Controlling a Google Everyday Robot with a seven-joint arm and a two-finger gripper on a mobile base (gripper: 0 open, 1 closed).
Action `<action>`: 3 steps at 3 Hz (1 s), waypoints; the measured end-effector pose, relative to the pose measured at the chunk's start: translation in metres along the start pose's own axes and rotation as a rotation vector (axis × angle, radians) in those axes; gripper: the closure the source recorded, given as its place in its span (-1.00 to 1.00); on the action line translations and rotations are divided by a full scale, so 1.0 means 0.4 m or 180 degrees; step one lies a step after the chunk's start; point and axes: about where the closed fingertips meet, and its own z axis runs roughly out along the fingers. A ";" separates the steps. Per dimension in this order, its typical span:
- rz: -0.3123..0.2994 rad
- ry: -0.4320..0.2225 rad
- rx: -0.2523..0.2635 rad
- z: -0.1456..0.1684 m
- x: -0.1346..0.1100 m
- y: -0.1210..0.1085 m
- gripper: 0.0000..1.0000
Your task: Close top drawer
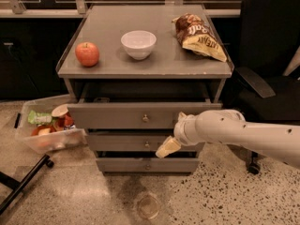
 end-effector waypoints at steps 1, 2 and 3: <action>-0.0006 -0.0078 0.0048 -0.017 0.008 0.004 -1.00; -0.0149 -0.0228 0.0080 -0.006 -0.023 -0.001 -1.00; -0.0223 -0.0326 0.0135 0.012 -0.052 -0.009 -1.00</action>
Offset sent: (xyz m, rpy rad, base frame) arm 0.0140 0.0145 0.0147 0.0368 -0.1497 0.0868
